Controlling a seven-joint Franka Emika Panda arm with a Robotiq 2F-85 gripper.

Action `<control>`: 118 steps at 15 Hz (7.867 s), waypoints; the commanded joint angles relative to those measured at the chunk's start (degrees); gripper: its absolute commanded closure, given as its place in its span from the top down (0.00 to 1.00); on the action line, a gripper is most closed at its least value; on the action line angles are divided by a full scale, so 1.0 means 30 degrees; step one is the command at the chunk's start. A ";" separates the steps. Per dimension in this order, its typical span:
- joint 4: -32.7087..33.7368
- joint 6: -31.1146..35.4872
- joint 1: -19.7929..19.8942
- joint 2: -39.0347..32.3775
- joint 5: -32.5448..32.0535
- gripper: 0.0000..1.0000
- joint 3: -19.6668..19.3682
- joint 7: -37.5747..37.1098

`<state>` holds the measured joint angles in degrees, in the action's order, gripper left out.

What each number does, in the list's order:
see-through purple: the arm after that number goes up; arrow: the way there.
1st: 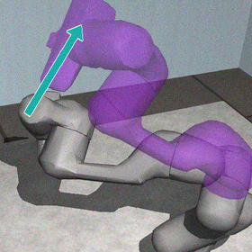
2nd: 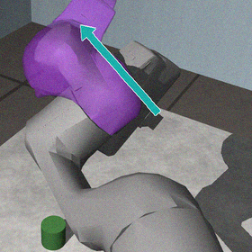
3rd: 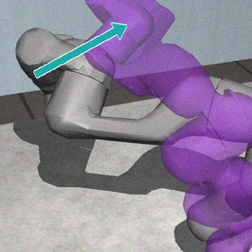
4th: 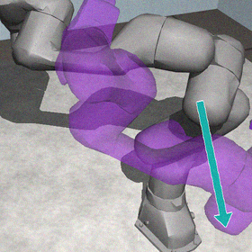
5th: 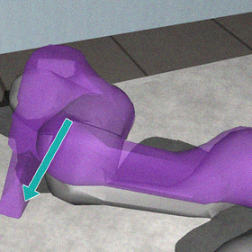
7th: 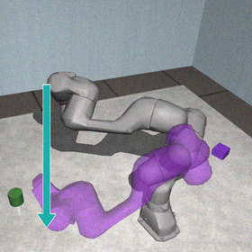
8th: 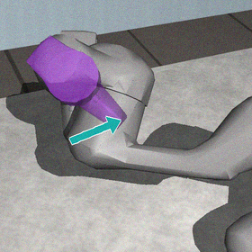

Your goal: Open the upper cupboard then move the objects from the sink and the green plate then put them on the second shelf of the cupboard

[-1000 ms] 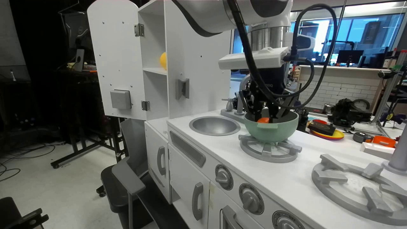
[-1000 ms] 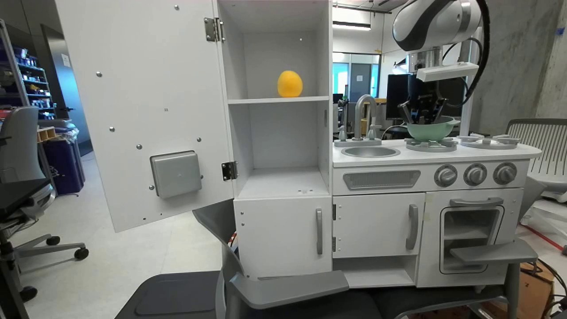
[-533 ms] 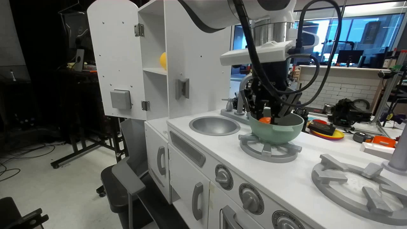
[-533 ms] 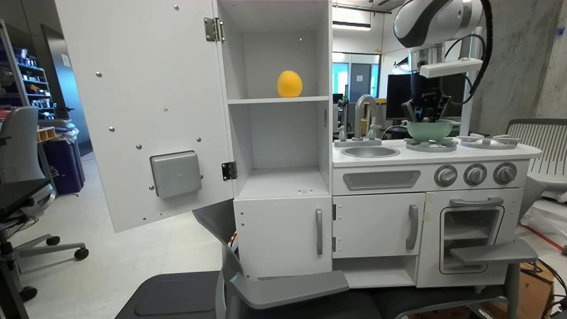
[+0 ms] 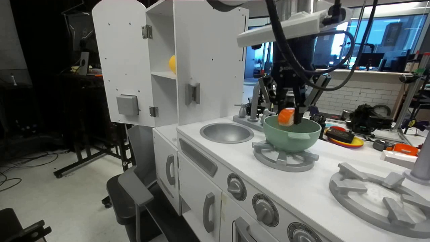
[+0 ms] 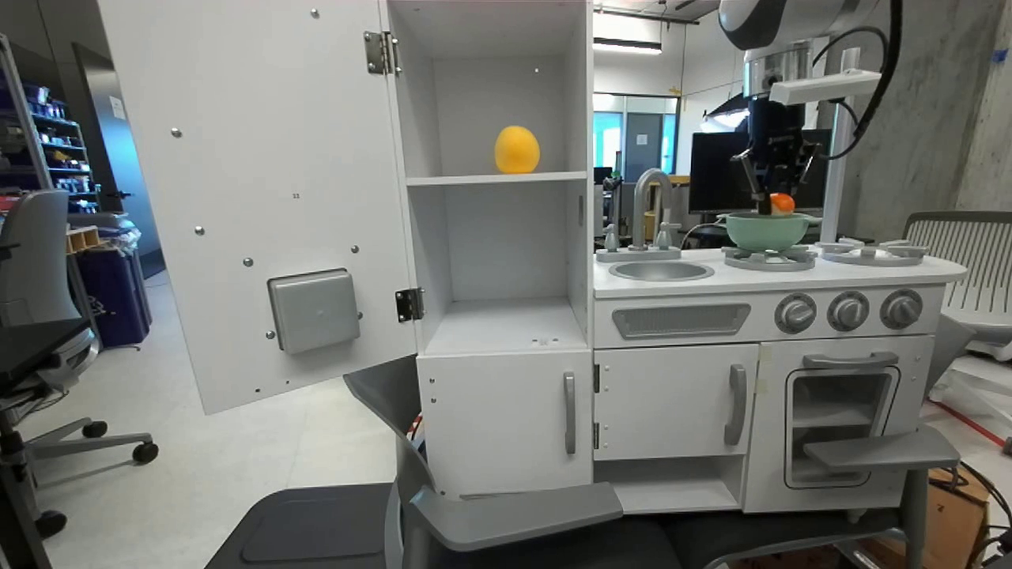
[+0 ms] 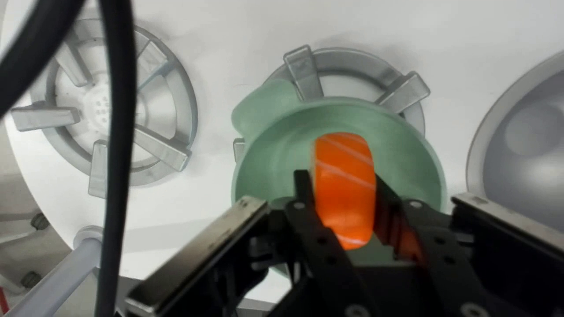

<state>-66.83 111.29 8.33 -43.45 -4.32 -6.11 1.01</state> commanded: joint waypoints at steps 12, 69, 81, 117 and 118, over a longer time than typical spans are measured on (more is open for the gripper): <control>-1.4333 0.5047 -0.3253 1.2329 -0.2157 0.08 0.2444 0.3314; 0.1601 0.9872 -0.9645 -0.1762 -1.8697 0.93 0.3095 -2.0640; -0.5585 1.0283 -0.8605 0.3756 -1.7746 1.00 0.4914 -1.8068; -2.7004 -1.3279 -0.4622 3.8348 0.0412 1.00 0.1427 0.3711; -2.6853 -1.4003 -0.4458 3.8467 0.0571 1.00 0.1567 0.3271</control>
<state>-148.61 75.53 -6.28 70.55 -2.37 -1.28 13.58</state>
